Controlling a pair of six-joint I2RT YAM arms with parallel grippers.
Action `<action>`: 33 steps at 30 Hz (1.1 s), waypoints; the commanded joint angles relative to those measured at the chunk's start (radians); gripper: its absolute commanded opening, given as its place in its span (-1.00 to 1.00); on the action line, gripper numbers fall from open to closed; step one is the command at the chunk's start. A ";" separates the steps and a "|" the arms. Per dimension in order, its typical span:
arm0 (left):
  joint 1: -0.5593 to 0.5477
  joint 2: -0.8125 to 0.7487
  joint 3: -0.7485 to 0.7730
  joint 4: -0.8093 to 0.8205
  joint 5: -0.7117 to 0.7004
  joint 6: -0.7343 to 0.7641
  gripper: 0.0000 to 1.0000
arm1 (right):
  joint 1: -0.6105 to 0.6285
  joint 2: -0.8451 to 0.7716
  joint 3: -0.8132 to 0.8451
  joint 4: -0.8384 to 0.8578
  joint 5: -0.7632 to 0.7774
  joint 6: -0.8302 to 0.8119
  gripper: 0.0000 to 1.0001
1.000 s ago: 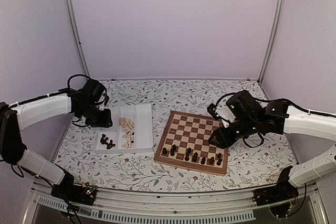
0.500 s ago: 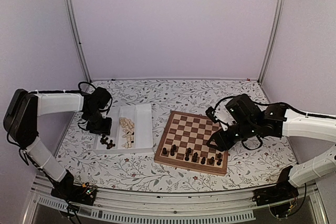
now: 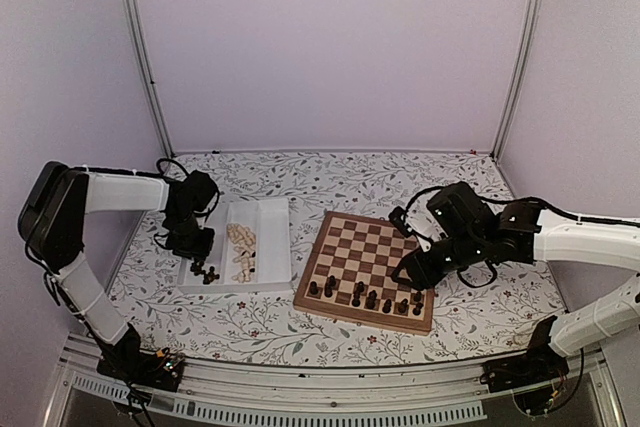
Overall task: Set up the chess pieces on the board
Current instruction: Pick up the chess piece from the storage box.
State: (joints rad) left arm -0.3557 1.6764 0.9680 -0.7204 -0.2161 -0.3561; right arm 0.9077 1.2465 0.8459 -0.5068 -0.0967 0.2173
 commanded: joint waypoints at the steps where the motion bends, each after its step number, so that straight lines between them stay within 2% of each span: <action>1: 0.010 0.038 0.033 0.008 -0.035 0.017 -0.29 | -0.005 0.013 -0.011 0.025 -0.015 -0.013 -0.10; 11: 0.010 0.098 0.030 0.005 -0.043 0.013 -0.50 | -0.005 0.029 -0.030 0.043 -0.025 -0.006 -0.11; 14: 0.009 0.096 0.038 -0.004 -0.036 0.021 -0.62 | -0.005 0.039 -0.027 0.052 -0.028 -0.009 -0.11; 17: 0.008 0.065 0.060 -0.017 -0.003 0.030 -0.74 | -0.004 0.050 -0.017 0.059 -0.029 -0.013 -0.11; 21: 0.005 -0.050 0.110 -0.036 0.047 0.016 -0.86 | -0.006 0.061 0.007 0.070 -0.018 -0.023 -0.12; 25: 0.007 -0.199 0.134 0.035 0.193 -0.003 -0.96 | -0.005 0.063 0.038 0.112 -0.024 -0.045 -0.12; 29: 0.007 -0.304 0.116 0.143 0.333 -0.083 -0.98 | -0.004 0.080 0.063 0.173 -0.037 -0.067 -0.11; 33: -0.004 -0.415 -0.007 0.401 0.516 -0.255 -1.00 | -0.004 0.121 0.103 0.284 -0.013 -0.079 -0.10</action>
State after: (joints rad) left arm -0.3557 1.3254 1.0588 -0.5613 0.0807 -0.4427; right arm 0.9073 1.3331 0.8963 -0.3592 -0.1215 0.1638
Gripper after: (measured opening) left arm 0.162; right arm 0.445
